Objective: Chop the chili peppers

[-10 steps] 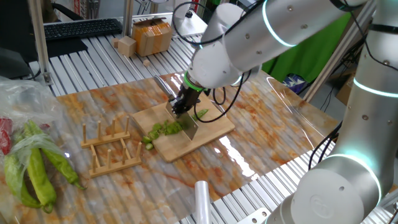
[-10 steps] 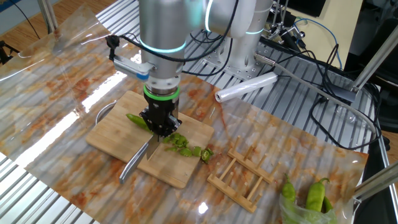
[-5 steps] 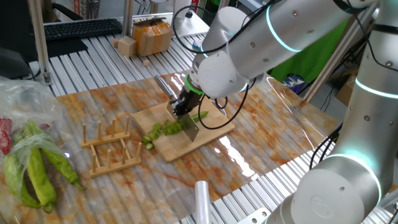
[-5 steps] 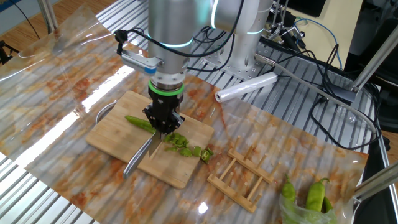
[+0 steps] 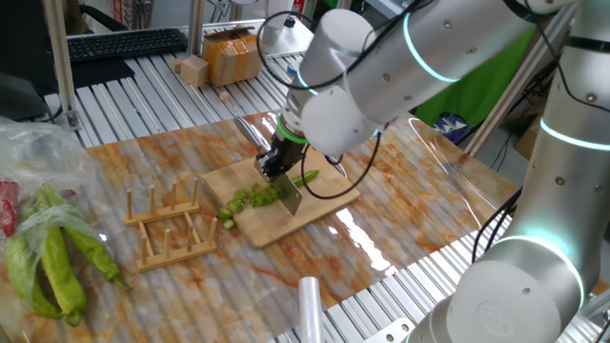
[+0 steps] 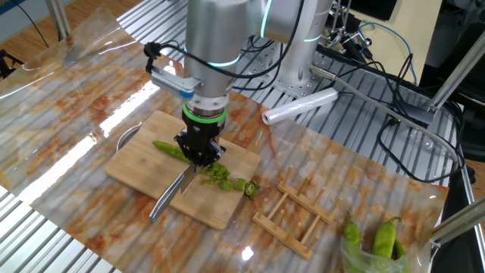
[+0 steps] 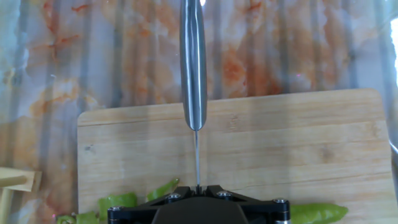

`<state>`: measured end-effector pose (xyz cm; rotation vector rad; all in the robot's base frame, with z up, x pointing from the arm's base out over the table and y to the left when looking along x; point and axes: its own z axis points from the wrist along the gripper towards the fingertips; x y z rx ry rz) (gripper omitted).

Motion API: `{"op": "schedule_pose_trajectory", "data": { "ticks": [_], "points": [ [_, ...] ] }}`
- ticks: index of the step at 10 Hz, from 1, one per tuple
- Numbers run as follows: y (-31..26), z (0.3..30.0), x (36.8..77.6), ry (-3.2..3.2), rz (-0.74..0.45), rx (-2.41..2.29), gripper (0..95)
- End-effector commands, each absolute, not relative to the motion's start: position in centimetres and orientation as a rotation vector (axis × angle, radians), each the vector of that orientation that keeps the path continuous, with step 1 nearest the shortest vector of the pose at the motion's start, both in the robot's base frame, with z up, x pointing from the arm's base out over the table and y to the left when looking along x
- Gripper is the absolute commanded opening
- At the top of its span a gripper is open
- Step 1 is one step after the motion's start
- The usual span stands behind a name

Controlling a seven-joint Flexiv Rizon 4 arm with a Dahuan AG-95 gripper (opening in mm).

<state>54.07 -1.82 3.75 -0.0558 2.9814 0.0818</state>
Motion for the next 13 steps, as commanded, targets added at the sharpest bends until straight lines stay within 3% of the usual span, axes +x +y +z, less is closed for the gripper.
{"op": "schedule_pose_trajectory", "data": {
  "ticks": [1,9,13],
  "points": [
    [-1.8,5.3,54.0,2.991,0.037,-0.064,0.0],
    [-2.2,7.5,53.8,3.013,0.073,-0.055,0.0],
    [-3.9,7.1,53.9,3.007,0.074,-0.097,0.0]
  ]
}}
